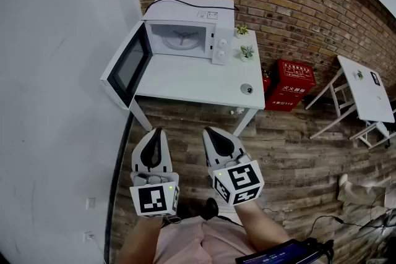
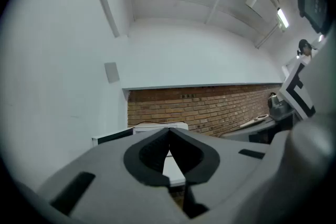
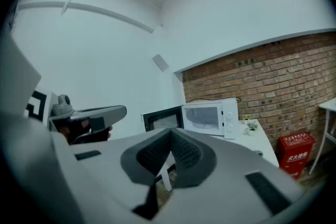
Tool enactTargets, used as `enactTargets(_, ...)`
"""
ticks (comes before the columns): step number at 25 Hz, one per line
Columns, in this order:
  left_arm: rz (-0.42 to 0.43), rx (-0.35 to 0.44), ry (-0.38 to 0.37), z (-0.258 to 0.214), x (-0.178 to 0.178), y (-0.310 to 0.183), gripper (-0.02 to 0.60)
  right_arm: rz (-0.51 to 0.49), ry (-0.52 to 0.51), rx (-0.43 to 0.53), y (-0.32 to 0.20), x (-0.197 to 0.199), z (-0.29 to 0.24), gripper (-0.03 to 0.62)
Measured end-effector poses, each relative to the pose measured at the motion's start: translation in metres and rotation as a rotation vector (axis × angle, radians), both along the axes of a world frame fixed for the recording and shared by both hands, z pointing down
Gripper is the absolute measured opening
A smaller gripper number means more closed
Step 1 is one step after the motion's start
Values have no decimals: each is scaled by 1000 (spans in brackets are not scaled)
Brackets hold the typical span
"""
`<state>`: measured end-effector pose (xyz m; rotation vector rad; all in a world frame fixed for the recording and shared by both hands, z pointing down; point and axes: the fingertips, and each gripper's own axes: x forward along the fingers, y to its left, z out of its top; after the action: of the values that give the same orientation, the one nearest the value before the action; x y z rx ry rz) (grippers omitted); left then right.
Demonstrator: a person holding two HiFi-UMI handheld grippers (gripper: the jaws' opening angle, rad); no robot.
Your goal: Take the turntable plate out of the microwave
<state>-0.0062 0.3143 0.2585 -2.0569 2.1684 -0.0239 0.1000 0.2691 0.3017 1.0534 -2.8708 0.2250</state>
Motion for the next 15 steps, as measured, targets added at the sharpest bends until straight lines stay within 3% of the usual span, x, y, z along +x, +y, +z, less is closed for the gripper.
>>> enactTargets(10,-26,7,14,3,8,-5,9,3,-45,-23,-14,11,4,7)
enactTargets(11,-26,14,25,3,10,-5,41,-6,-54,-35,-16,13,5,109)
enactTargets(12,-24,18,33,4,13,-6,122,-16,-61,-49,-18,15,6,180)
enactTargets(15,-29,13,34,6,21,-11,150,-23,-62,-53,-26,23,8,159)
